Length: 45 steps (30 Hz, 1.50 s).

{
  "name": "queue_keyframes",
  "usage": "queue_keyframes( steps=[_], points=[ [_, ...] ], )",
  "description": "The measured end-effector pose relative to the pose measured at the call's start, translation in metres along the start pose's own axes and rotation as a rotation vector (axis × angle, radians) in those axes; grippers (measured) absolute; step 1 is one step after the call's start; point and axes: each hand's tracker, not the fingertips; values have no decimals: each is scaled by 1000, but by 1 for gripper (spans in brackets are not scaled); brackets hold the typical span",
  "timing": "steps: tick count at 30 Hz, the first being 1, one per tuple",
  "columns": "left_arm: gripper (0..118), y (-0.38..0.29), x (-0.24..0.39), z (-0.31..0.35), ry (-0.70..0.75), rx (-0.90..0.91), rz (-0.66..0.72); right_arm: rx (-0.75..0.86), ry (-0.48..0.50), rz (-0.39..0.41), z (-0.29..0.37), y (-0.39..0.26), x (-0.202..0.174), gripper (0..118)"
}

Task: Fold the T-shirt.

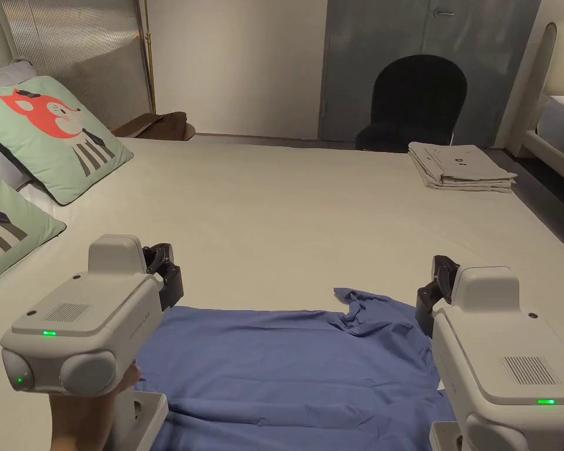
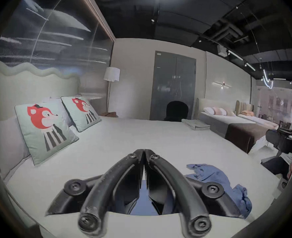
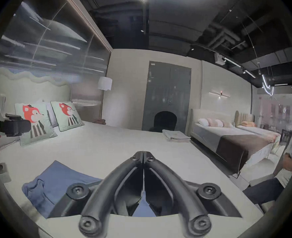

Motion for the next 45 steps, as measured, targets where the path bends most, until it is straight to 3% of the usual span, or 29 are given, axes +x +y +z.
queue_keyframes(
  steps=[11,16,17,18,20,21,22,25,29,31,34,38,42,43,45],
  points=[
    [0,-11,-60,-144,-16,-436,74,-36,-2,17,-58,-9,6,0],
    [1,-43,-88,-216,40,-599,40,-59,-17,36,-89,-20,7,0],
    [9,-51,-92,-228,48,-645,29,-68,-19,36,-96,-23,8,0],
    [29,-57,-96,-238,63,-677,29,-77,-21,37,-101,-25,9,0],
    [89,-71,-102,-257,84,-753,39,-94,-27,43,-111,-31,10,0],
    [103,-77,-103,-259,104,-766,39,-104,-28,45,-115,-34,11,0],
    [104,-84,-104,-264,123,-778,42,-113,-28,47,-119,-38,12,0],
    [100,-95,-106,-269,133,-803,69,-141,-35,58,-128,-48,15,0],
    [57,-105,-101,-273,130,-813,46,-174,-42,49,-134,-57,19,0],
    [51,-108,-93,-270,127,-800,11,-185,-41,47,-136,-60,22,0],
    [7,-107,-87,-267,87,-783,-46,-211,-33,47,-144,-64,28,0],
    [4,-101,-78,-256,82,-724,-116,-287,-37,4,-171,-69,45,0],
    [4,-90,-79,-241,63,-670,-139,-468,-22,-65,-218,-78,63,1],
    [4,-87,-80,-237,53,-658,-127,-542,-7,-66,-232,-83,66,6],
    [4,-80,-81,-231,36,-635,-100,-628,1,-148,-253,-96,73,51]
  ],
)
